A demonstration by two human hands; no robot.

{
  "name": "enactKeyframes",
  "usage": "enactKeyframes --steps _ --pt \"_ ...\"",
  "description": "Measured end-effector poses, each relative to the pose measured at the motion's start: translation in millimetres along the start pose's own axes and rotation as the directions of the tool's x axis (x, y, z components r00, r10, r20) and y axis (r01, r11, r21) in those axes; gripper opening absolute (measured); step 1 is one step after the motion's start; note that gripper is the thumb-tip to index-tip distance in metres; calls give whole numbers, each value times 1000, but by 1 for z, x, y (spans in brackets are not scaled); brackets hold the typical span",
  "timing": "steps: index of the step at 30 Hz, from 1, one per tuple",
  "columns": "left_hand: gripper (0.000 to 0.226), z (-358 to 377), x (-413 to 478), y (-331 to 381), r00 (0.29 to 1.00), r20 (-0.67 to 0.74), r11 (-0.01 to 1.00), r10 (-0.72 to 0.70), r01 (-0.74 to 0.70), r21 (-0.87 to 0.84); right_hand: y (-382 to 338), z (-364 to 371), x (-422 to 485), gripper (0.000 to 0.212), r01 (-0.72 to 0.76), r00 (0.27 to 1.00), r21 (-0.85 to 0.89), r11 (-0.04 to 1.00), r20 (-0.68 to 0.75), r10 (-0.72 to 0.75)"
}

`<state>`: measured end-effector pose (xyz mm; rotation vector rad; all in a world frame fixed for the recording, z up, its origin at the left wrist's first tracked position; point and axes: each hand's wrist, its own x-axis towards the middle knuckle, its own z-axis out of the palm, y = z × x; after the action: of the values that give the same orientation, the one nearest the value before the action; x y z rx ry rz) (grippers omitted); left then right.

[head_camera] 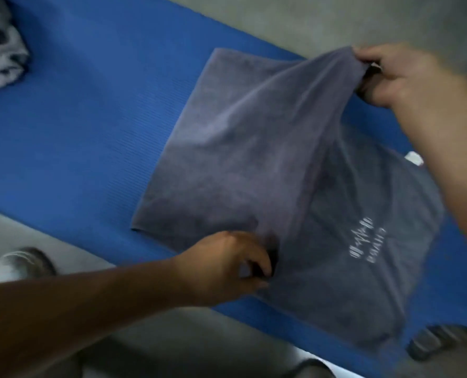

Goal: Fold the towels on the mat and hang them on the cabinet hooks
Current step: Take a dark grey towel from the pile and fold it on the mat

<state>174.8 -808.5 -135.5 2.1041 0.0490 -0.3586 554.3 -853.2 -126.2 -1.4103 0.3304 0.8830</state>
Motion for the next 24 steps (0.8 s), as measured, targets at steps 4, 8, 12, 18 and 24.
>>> enactKeyframes --steps 4,8,12,18,24 --pt "10 73 41 32 998 -43 998 41 -40 44 17 -96 -18 22 20 999 -83 996 -43 -24" --pt "9 138 59 60 997 -68 999 37 -36 10 35 -171 -27 15 129 975 -71 989 -173 -139" --pt "11 184 67 82 1000 -2 997 -14 13 -72 45 -229 -40 15 344 847 -154 926 -376 -377" --pt "21 236 82 95 998 31 997 56 -58 47 70 -280 -36 20 194 805 -377 906 -467 -366" --pt "20 264 86 90 978 165 946 130 -173 275 86 -284 -22 29 98 774 -606 789 -452 -443"
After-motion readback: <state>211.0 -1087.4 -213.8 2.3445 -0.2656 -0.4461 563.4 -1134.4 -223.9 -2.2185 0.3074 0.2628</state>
